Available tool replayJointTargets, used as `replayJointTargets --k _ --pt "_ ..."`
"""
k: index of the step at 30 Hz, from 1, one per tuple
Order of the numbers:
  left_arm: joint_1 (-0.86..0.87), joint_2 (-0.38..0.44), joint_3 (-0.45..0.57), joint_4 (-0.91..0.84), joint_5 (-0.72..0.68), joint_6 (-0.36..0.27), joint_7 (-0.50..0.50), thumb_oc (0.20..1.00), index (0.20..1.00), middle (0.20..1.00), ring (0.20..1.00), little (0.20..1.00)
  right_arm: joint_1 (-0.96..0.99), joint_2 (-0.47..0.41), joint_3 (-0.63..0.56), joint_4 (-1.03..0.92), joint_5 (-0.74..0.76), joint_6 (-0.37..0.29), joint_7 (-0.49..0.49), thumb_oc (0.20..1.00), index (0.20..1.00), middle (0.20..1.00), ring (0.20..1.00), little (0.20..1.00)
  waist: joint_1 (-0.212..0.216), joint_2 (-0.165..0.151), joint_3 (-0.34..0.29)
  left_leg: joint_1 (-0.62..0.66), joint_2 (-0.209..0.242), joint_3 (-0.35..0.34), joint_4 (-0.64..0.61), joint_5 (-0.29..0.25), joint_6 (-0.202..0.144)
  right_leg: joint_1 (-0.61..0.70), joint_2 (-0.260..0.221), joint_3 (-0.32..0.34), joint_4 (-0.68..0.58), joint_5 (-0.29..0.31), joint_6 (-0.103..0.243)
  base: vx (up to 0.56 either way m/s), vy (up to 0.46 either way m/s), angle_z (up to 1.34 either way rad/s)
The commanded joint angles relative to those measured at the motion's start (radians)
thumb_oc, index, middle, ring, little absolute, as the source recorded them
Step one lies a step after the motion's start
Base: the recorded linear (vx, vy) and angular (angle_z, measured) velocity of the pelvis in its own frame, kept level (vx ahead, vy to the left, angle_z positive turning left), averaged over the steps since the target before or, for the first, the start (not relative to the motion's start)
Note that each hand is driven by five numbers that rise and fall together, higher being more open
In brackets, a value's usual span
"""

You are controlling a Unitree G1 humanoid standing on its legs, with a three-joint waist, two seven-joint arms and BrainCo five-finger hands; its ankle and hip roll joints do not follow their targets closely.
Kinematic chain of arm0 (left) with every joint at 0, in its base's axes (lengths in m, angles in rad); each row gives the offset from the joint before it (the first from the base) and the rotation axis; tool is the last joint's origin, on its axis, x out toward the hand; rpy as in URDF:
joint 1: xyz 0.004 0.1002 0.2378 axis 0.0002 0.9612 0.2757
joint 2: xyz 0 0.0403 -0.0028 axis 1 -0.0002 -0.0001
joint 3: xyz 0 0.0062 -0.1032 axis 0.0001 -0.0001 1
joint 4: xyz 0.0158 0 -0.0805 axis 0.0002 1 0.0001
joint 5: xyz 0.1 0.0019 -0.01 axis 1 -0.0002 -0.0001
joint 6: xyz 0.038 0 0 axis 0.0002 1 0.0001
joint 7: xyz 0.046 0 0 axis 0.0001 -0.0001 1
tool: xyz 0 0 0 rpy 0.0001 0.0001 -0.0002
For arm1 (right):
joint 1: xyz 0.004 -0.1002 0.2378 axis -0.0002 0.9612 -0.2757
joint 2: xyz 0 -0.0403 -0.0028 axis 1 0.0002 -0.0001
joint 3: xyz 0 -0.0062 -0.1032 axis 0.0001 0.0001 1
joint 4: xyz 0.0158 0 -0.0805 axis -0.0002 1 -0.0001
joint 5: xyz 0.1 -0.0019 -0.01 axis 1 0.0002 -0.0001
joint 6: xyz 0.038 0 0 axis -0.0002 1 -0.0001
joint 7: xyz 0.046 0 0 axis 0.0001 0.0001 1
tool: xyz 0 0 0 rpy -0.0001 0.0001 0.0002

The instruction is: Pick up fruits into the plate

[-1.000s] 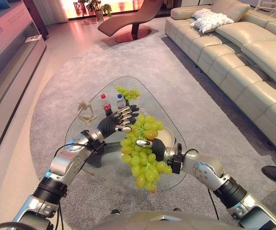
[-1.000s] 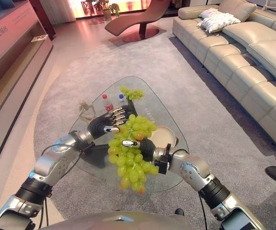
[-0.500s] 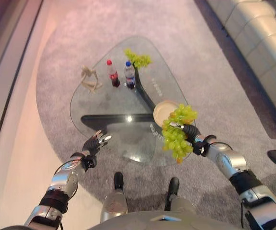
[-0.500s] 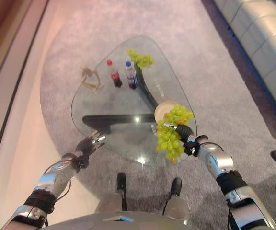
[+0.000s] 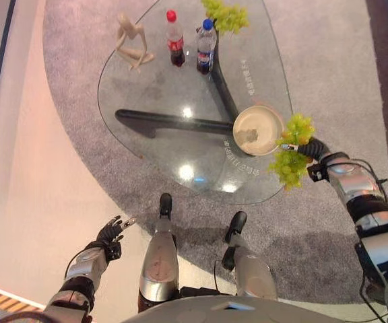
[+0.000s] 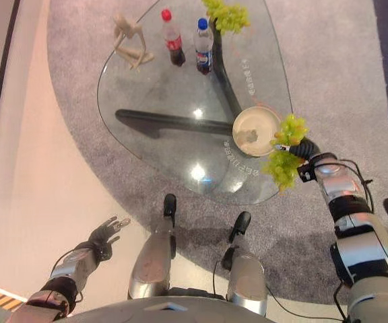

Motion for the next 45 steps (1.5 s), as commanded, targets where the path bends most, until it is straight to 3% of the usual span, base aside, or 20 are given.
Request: replayJointTargets --k 1,9,11,22,25,26,27,30,32,41,45 --pt "-0.017 0.021 -0.056 0.035 -0.001 -0.037 0.037 1.000 1.000 1.000 1.000 1.000 -0.131 -0.084 0.079 0.006 -0.114 -0.032 -0.129 0.200 0.200 0.200 0.200 0.200 0.023 0.000 0.011 -0.156 -0.119 -0.028 0.138 -0.120 0.054 -0.171 -0.005 0.011 0.271 -0.158 -0.029 0.01 -0.020 0.07" --pt "-0.035 0.014 -0.102 0.021 -0.011 -0.028 0.131 1.000 1.000 1.000 1.000 1.000 -0.280 -0.110 0.162 0.138 -0.286 0.037 -0.347 0.200 0.200 0.200 0.200 0.200 0.051 0.038 0.011 -0.395 -0.161 -0.045 0.261 -0.126 0.088 -0.419 -0.041 -0.011 0.439 -0.182 -0.036 0.01 0.021 0.13" --pt "-0.025 0.013 -0.116 -0.007 -0.022 -0.034 0.151 1.000 1.000 1.000 1.000 1.000 -0.281 -0.119 0.170 0.142 -0.315 0.056 -0.386 0.200 0.200 0.200 0.200 0.200 0.053 0.044 0.011 -0.411 -0.170 -0.049 0.293 -0.163 0.089 -0.443 -0.053 0.001 0.483 -0.217 -0.026 0.10 -0.018 0.23" --pt "0.037 0.014 -0.162 -0.112 -0.051 -0.034 0.154 1.000 1.000 1.000 1.000 1.000 -0.393 -0.164 0.214 0.245 -0.389 0.282 -0.537 0.200 0.200 0.200 0.200 0.200 0.074 0.120 0.011 -0.568 -0.178 -0.033 0.369 -0.170 0.104 -0.623 -0.097 0.014 0.567 -0.219 -0.031 0.03 0.033 0.07" --pt "0.067 0.015 -0.167 -0.130 -0.053 -0.039 0.135 1.000 1.000 1.000 1.000 1.000 -0.404 -0.187 0.207 0.261 -0.348 0.337 -0.596 0.200 0.200 0.200 0.200 0.200 0.076 0.137 0.011 -0.578 -0.180 -0.027 0.370 -0.170 0.104 -0.638 -0.099 0.017 0.574 -0.222 -0.032 0.01 0.031 -0.01" --pt "0.079 0.013 -0.168 -0.131 -0.055 -0.044 0.129 1.000 1.000 1.000 1.000 1.000 -0.406 -0.189 0.196 0.268 -0.341 0.338 -0.619 1.000 1.000 1.000 1.000 1.000 0.077 0.143 0.011 -0.576 -0.181 -0.026 0.370 -0.171 0.104 -0.639 -0.097 0.018 0.577 -0.223 -0.034 0.01 0.059 -0.02" --pt "0.085 0.011 -0.163 -0.126 -0.050 -0.050 0.123 1.000 1.000 1.000 1.000 1.000 -0.411 -0.190 0.188 0.268 -0.340 0.356 -0.583 1.000 1.000 1.000 1.000 1.000 0.077 0.146 0.011 -0.574 -0.183 -0.026 0.375 -0.174 0.102 -0.636 -0.095 0.019 0.578 -0.226 -0.035 0.01 0.051 -0.01" --pt "0.096 0.011 -0.160 -0.136 -0.046 -0.047 0.124 1.000 1.000 1.000 1.000 1.000 -0.383 -0.187 0.167 0.272 -0.345 0.287 -0.641 1.000 1.000 1.000 1.000 1.000 0.073 0.148 0.011 -0.551 -0.184 -0.021 0.365 -0.176 0.101 -0.615 -0.090 0.019 0.572 -0.228 -0.036 0.00 0.044 -0.03" --pt "0.099 0.011 -0.161 -0.134 -0.046 -0.051 0.123 1.000 1.000 1.000 1.000 1.000 -0.377 -0.188 0.165 0.265 -0.347 0.278 -0.652 1.000 1.000 1.000 1.000 1.000 0.072 0.149 0.011 -0.544 -0.184 -0.019 0.363 -0.176 0.101 -0.607 -0.090 0.017 0.570 -0.229 -0.036 0.00 0.025 -0.04" --pt "0.078 0.014 -0.152 -0.093 -0.032 -0.050 0.155 1.000 1.000 1.000 1.000 1.000 -0.293 -0.174 0.084 0.112 -0.342 0.038 -0.909 1.000 1.000 1.000 1.000 1.000 0.039 0.117 0.011 -0.397 -0.169 0.012 0.333 -0.202 0.095 -0.467 -0.076 0.013 0.511 -0.218 -0.021 -0.02 0.002 -0.04" --pt "0.058 0.012 -0.127 -0.043 0.011 -0.062 0.171 1.000 1.000 1.000 1.000 1.000 -0.215 -0.143 0.039 0.010 -0.302 -0.045 -0.920 1.000 1.000 1.000 1.000 1.000 0.019 0.094 0.011 -0.323 -0.164 0.020 0.294 -0.179 0.099 -0.395 -0.063 0.007 0.452 -0.180 -0.026 -0.08 0.009 -0.08"
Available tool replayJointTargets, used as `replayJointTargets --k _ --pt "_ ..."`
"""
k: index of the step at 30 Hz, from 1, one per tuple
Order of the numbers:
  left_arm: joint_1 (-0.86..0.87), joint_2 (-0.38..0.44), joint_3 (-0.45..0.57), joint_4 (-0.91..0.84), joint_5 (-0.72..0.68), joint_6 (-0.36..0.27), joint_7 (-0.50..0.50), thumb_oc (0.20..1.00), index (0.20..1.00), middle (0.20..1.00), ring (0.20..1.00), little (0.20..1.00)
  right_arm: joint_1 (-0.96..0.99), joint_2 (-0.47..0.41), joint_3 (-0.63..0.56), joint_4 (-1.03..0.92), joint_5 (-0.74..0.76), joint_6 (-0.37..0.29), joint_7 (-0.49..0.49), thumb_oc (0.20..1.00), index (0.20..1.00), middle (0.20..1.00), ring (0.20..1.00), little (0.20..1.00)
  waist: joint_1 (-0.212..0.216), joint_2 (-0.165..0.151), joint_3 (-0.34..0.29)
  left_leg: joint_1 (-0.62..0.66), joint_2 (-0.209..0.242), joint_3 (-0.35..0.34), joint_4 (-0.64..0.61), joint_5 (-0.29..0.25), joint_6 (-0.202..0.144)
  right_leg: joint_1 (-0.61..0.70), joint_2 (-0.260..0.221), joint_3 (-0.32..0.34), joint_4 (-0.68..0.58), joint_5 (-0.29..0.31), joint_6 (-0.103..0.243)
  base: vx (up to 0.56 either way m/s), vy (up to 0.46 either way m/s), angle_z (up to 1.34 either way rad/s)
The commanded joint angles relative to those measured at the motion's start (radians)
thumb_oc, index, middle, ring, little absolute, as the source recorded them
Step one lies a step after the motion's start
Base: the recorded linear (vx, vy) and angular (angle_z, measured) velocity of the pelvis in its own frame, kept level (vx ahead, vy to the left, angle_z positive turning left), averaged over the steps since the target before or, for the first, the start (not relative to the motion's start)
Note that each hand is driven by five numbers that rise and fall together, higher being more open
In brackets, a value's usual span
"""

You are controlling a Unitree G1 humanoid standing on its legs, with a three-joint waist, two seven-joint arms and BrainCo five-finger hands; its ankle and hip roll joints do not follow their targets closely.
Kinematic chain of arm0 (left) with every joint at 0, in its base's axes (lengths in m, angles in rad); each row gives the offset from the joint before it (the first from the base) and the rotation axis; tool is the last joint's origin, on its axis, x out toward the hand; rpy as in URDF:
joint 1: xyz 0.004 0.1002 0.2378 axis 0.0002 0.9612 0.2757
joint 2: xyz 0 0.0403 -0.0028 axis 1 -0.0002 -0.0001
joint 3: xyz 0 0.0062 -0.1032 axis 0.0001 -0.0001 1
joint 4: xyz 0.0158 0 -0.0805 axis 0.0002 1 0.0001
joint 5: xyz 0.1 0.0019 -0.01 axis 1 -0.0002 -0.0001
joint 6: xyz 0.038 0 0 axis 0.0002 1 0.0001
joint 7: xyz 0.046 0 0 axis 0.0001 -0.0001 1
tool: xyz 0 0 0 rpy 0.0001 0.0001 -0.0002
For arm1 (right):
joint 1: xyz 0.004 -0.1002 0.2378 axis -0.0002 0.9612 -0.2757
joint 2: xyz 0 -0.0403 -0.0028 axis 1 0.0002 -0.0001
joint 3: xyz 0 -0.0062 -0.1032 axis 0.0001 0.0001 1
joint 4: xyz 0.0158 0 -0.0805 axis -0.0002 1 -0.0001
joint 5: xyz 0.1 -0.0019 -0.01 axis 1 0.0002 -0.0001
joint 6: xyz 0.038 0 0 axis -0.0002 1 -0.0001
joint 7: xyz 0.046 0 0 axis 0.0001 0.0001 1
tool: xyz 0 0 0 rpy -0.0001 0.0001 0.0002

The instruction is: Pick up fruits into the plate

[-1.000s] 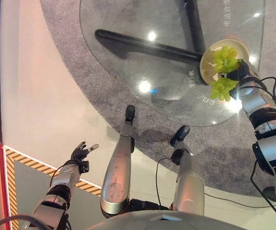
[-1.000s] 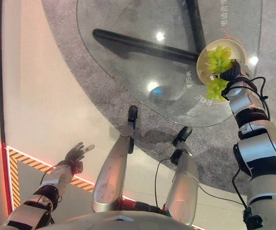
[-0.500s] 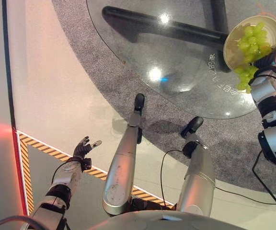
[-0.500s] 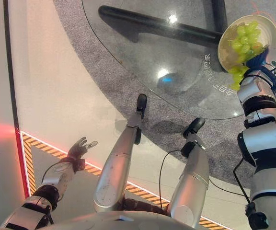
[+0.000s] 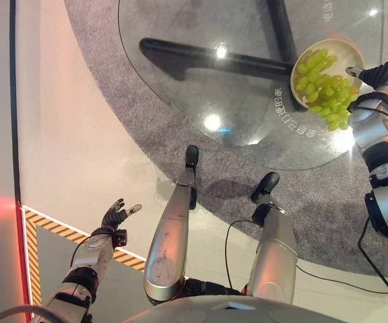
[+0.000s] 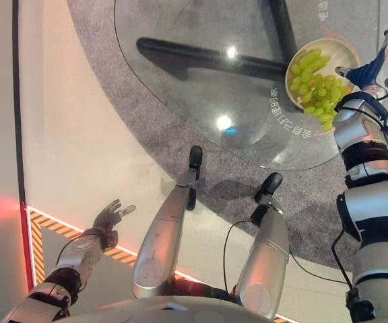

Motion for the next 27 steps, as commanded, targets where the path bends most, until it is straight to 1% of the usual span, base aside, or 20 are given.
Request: replayJointTargets --k 1,4,5,6,7,9,10,12,13,15,16,17,18,19,20,22,23,25,27 --pt "0.045 -0.010 0.007 0.077 0.053 -0.018 0.033 1.000 1.000 1.000 1.000 1.000 0.071 -0.069 -0.033 -0.066 0.051 -0.111 -0.051 1.000 1.000 1.000 1.000 1.000 -0.026 0.027 -0.032 0.097 -0.070 0.057 -0.022 -0.128 0.037 0.054 0.094 -0.045 0.027 -0.068 -0.013 -0.03 0.015 -0.07" --pt "0.032 -0.016 0.018 0.104 0.131 -0.032 0.049 1.000 1.000 1.000 1.000 1.000 0.172 -0.023 -0.070 -0.104 0.062 -0.166 -0.003 1.000 1.000 1.000 1.000 1.000 -0.043 0.012 -0.032 0.185 -0.062 0.069 -0.052 -0.135 0.032 0.138 0.094 -0.036 -0.012 -0.065 -0.005 -0.01 0.036 -0.04" --pt "0.028 -0.016 0.018 0.111 0.170 -0.042 0.063 1.000 1.000 1.000 1.000 1.000 0.214 -0.006 -0.083 -0.128 0.040 -0.184 0.032 1.000 1.000 1.000 1.000 1.000 -0.051 0.007 -0.032 0.223 -0.055 0.078 -0.068 -0.135 0.029 0.174 0.093 -0.036 -0.029 -0.063 -0.002 0.03 0.058 -0.04" --pt "0.026 -0.016 0.019 0.118 0.225 -0.048 0.079 1.000 1.000 1.000 1.000 1.000 0.285 0.012 -0.089 -0.175 0.026 -0.202 0.050 1.000 1.000 1.000 1.000 1.000 -0.068 -0.002 -0.032 0.278 -0.046 0.087 -0.088 -0.134 0.025 0.227 0.093 -0.029 -0.058 -0.056 0.003 0.05 0.060 -0.05" --pt "0.027 -0.014 0.018 0.118 0.265 -0.051 0.091 1.000 1.000 1.000 1.000 1.000 0.338 0.023 -0.098 -0.212 0.046 -0.212 0.077 1.000 1.000 1.000 1.000 1.000 -0.078 -0.009 -0.032 0.311 -0.040 0.093 -0.100 -0.134 0.021 0.261 0.094 -0.027 -0.079 -0.051 0.006 0.11 0.056 -0.08" --pt "0.039 -0.006 -0.005 0.123 0.400 -0.063 0.121 1.000 1.000 1.000 1.000 1.000 0.496 0.071 -0.132 -0.294 0.054 -0.239 0.129 1.000 1.000 1.000 1.000 1.000 -0.110 -0.033 -0.074 0.368 -0.019 0.113 -0.138 -0.131 0.010 0.320 0.096 -0.020 -0.136 -0.035 0.016 0.11 0.040 -0.09" --pt "0.043 -0.005 -0.011 0.122 0.425 -0.050 0.124 1.000 1.000 1.000 1.000 1.000 0.574 0.096 -0.144 -0.331 0.069 -0.255 0.167 1.000 1.000 1.000 1.000 1.000 -0.124 -0.045 -0.098 0.388 -0.013 0.121 -0.157 -0.127 0.007 0.341 0.097 -0.015 -0.164 -0.024 0.021 0.11 0.036 -0.12" --pt "0.050 -0.016 -0.006 0.137 0.418 -0.022 0.161 1.000 1.000 1.000 1.000 1.000 0.712 0.144 -0.165 -0.385 0.098 -0.282 0.260 1.000 1.000 1.000 1.000 1.000 -0.153 -0.065 -0.139 0.434 0.000 0.135 -0.194 -0.125 0.004 0.381 0.096 -0.008 -0.206 -0.011 0.033 0.11 0.010 -0.22" --pt "0.054 -0.022 0.017 0.156 0.429 0.000 0.175 1.000 1.000 1.000 1.000 1.000 0.800 0.196 -0.177 -0.380 0.126 -0.297 0.314 1.000 1.000 1.000 1.000 1.000 -0.170 -0.083 -0.169 0.464 0.012 0.148 -0.213 -0.123 0.002 0.405 0.093 -0.002 -0.230 0.000 0.044 0.08 -0.043 -0.25" --pt "0.054 -0.030 0.033 0.190 0.482 0.010 0.175 1.000 1.000 1.000 1.000 1.000 0.875 0.260 -0.197 -0.334 0.176 -0.307 0.344 1.000 1.000 1.000 1.000 1.000 -0.183 -0.105 -0.208 0.498 0.039 0.171 -0.241 -0.117 -0.007 0.436 0.091 -0.008 -0.260 0.014 0.056 0.04 -0.084 -0.25" --pt "0.056 -0.031 0.030 0.199 0.491 0.013 0.176 1.000 1.000 1.000 1.000 1.000 0.888 0.278 -0.200 -0.315 0.185 -0.307 0.356 1.000 1.000 1.000 1.000 1.000 -0.184 -0.108 -0.217 0.506 0.045 0.178 -0.249 -0.114 -0.010 0.445 0.091 -0.010 -0.266 0.015 0.058 0.01 -0.104 -0.26" --pt "0.057 -0.037 0.022 0.236 0.512 0.008 0.178 1.000 1.000 1.000 1.000 1.000 0.910 0.318 -0.201 -0.248 0.188 -0.319 0.366 1.000 1.000 1.000 1.000 1.000 -0.188 -0.113 -0.238 0.525 0.058 0.191 -0.269 -0.108 -0.017 0.462 0.091 -0.018 -0.276 0.016 0.062 0.00 -0.089 -0.23" --pt "0.057 -0.043 0.017 0.261 0.528 0.012 0.178 1.000 1.000 1.000 1.000 1.000 0.925 0.341 -0.202 -0.204 0.207 -0.321 0.379 1.000 1.000 1.000 1.000 1.000 -0.190 -0.115 -0.254 0.540 0.064 0.196 -0.285 -0.102 -0.018 0.477 0.092 -0.022 -0.286 0.018 0.064 0.01 -0.069 -0.15" --pt "0.058 -0.044 0.016 0.266 0.532 0.013 0.177 1.000 1.000 1.000 1.000 1.000 0.928 0.345 -0.202 -0.198 0.206 -0.323 0.382 1.000 1.000 1.000 1.000 1.000 -0.190 -0.116 -0.257 0.543 0.064 0.197 -0.288 -0.101 -0.019 0.481 0.092 -0.022 -0.288 0.018 0.065 0.00 -0.045 -0.14" --pt "0.063 -0.049 0.014 0.286 0.560 0.020 0.170 1.000 1.000 1.000 1.000 1.000 0.945 0.362 -0.206 -0.165 0.225 -0.313 0.417 1.000 1.000 1.000 1.000 1.000 -0.192 -0.118 -0.272 0.554 0.069 0.199 -0.295 -0.097 -0.021 0.492 0.092 -0.024 -0.293 0.018 0.065 0.01 -0.034 -0.11" --pt "0.072 -0.054 0.006 0.325 0.604 0.029 0.152 1.000 1.000 1.000 1.000 1.000 0.969 0.384 -0.210 -0.089 0.211 -0.327 0.446 1.000 1.000 1.000 1.000 1.000 -0.198 -0.119 -0.304 0.571 0.074 0.202 -0.295 -0.099 -0.022 0.509 0.092 -0.022 -0.294 0.015 0.065 0.04 -0.028 -0.09" --pt "0.078 -0.057 0.005 0.341 0.623 0.042 0.134 1.000 1.000 1.000 1.000 1.000 0.976 0.391 -0.209 -0.059 0.211 -0.314 0.469 1.000 1.000 1.000 1.000 1.000 -0.201 -0.119 -0.322 0.581 0.075 0.204 -0.290 -0.104 -0.021 0.517 0.091 -0.019 -0.294 0.013 0.063 0.06 -0.011 -0.02" --pt "0.085 -0.059 0.004 0.355 0.629 0.056 0.118 1.000 1.000 1.000 1.000 1.000 0.981 0.398 -0.209 -0.025 0.207 -0.308 0.487 1.000 1.000 1.000 1.000 1.000 -0.204 -0.118 -0.340 0.593 0.078 0.209 -0.284 -0.110 -0.021 0.529 0.090 -0.017 -0.294 0.009 0.062 0.07 -0.009 -0.05" --pt "0.090 -0.067 0.004 0.383 0.634 0.075 0.093 1.000 1.000 1.000 1.000 1.000 0.984 0.418 -0.211 0.079 0.222 -0.292 0.549 1.000 1.000 1.000 1.000 1.000 -0.206 -0.117 -0.373 0.620 0.082 0.212 -0.277 -0.121 -0.021 0.559 0.090 -0.010 -0.299 0.001 0.059 0.09 -0.021 -0.21"
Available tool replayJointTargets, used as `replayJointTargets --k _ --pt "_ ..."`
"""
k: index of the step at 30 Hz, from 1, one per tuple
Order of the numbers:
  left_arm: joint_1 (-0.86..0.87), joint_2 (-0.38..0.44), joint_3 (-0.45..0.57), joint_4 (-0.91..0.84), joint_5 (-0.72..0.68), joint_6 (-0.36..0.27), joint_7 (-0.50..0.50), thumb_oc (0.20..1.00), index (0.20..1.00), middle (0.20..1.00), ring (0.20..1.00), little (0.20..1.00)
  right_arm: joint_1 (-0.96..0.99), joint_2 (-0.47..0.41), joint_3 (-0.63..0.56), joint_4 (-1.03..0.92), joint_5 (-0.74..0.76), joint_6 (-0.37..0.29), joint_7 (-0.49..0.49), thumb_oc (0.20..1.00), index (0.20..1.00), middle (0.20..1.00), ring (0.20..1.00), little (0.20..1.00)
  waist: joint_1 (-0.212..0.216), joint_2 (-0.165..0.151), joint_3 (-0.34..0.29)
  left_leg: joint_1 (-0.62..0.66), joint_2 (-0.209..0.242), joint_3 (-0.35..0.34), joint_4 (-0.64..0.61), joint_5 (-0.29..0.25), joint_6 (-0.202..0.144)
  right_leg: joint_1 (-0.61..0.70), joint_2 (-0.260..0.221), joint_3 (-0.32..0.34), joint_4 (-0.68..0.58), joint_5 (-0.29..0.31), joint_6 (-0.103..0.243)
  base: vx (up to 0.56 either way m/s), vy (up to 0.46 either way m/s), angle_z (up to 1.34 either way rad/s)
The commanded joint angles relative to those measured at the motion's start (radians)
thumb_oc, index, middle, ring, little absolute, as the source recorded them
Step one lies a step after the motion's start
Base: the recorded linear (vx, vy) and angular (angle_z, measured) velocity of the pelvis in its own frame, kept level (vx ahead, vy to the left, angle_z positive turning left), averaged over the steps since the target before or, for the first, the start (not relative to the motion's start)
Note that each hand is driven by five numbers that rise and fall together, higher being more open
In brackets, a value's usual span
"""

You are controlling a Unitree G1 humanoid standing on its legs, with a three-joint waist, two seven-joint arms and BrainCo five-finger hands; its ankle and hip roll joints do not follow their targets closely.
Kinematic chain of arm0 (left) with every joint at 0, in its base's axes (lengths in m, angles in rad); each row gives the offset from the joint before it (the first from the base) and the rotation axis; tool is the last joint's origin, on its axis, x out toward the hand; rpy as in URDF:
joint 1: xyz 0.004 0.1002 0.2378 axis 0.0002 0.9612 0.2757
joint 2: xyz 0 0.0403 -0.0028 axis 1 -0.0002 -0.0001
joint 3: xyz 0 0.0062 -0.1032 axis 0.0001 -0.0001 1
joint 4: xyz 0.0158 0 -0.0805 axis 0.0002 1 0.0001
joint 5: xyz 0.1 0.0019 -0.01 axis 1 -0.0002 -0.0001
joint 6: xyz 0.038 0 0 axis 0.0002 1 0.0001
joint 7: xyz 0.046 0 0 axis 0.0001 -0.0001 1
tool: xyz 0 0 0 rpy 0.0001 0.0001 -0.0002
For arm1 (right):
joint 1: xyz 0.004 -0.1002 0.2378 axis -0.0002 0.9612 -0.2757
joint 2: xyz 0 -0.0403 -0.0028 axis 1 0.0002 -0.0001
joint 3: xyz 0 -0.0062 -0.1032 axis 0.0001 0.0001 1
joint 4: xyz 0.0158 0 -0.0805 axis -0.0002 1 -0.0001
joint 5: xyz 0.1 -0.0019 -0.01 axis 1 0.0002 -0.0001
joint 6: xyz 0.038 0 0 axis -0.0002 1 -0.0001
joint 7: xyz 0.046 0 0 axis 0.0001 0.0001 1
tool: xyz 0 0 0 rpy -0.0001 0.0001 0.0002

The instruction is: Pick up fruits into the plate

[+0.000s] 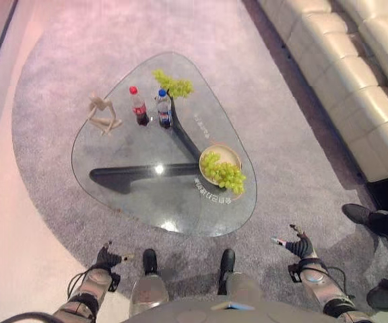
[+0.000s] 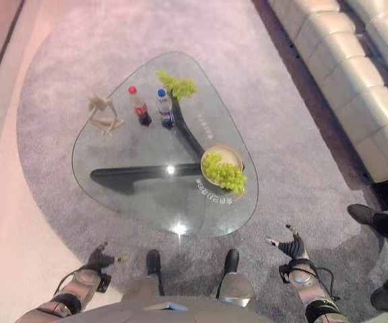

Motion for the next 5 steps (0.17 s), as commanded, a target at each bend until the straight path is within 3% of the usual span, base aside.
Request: replayJointTargets --k 1,5 --pt "-0.013 0.000 -0.009 0.073 0.042 0.027 -0.028 1.000 1.000 1.000 1.000 1.000 -0.029 -0.004 -0.029 0.054 0.026 -0.013 0.069 1.000 1.000 1.000 1.000 1.000 0.012 0.018 -0.007 -0.004 0.006 0.060 0.081 -0.118 0.030 -0.017 -0.036 -0.030 0.125 -0.080 0.025 0.07 -0.025 -0.19" --pt "-0.017 -0.010 -0.020 0.098 0.065 0.026 -0.060 1.000 1.000 1.000 1.000 1.000 -0.043 0.027 -0.039 0.183 0.073 0.075 0.183 1.000 1.000 1.000 1.000 1.000 0.016 0.023 -0.041 0.031 0.011 0.052 0.086 -0.131 0.027 0.021 -0.032 -0.023 0.116 -0.090 0.022 0.08 -0.019 -0.08"
